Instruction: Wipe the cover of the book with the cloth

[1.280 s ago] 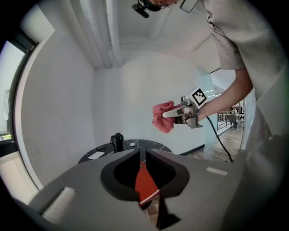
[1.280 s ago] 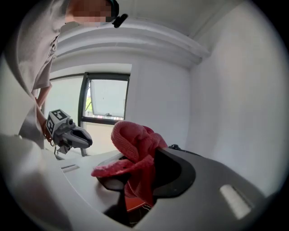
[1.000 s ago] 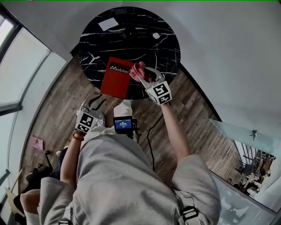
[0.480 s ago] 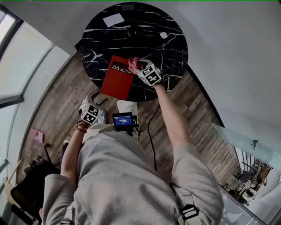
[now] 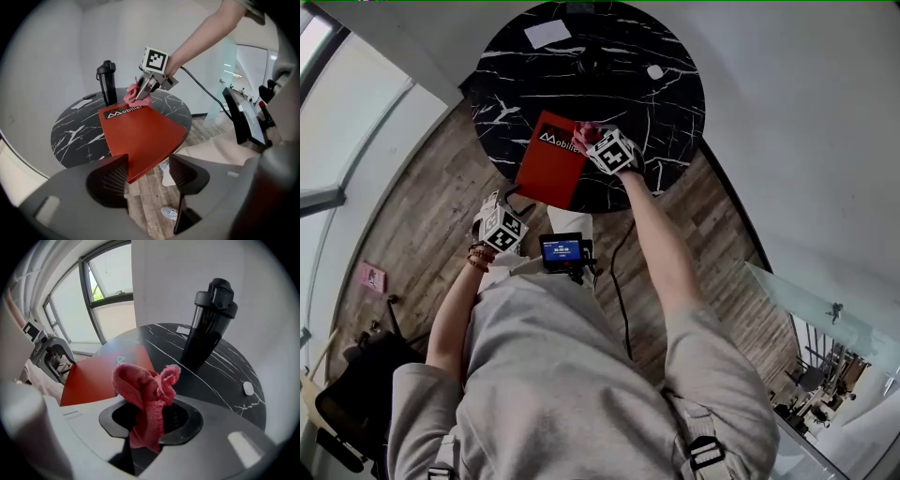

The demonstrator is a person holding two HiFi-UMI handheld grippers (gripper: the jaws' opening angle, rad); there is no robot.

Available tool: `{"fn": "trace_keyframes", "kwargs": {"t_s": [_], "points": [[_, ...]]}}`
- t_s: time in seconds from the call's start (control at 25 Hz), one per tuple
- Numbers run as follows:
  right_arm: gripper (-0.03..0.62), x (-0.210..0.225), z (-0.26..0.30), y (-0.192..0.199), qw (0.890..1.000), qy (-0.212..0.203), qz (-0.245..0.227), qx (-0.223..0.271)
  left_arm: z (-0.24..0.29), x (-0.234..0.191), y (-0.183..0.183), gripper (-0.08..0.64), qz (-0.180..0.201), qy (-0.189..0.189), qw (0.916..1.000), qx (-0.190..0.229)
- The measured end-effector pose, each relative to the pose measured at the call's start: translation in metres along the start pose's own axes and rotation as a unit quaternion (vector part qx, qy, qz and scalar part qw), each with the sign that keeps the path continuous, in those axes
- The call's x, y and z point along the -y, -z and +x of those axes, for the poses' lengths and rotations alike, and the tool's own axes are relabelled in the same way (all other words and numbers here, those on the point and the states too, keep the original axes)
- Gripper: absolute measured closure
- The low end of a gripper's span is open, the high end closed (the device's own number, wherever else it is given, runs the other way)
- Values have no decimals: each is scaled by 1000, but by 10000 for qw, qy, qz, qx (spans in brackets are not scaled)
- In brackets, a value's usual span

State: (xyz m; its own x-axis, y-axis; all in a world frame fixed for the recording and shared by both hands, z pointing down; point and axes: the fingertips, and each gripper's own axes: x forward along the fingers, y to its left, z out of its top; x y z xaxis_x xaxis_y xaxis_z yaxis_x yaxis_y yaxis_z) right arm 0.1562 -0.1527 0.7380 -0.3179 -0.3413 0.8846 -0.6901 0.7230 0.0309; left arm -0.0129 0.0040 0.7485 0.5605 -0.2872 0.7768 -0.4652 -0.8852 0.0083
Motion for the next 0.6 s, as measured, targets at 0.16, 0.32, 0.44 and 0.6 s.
{"fn": "trace_keyframes", "kwargs": {"t_s": [0.16,0.32,0.44,0.6], "points": [[453,-6,0,1,9996,26,-219,-154,3,-4,0,325,134,-160,9998,-62],[456,-16,0,2,9993,-44,-328,-193,4,-4,1,322,201,-186,9996,-122],[457,-24,0,2,9990,-97,-378,-227,4,-4,1,324,222,-185,9995,-107],[457,-36,0,5,9989,-148,-343,-268,5,-4,1,322,243,-187,9994,-178]]}}
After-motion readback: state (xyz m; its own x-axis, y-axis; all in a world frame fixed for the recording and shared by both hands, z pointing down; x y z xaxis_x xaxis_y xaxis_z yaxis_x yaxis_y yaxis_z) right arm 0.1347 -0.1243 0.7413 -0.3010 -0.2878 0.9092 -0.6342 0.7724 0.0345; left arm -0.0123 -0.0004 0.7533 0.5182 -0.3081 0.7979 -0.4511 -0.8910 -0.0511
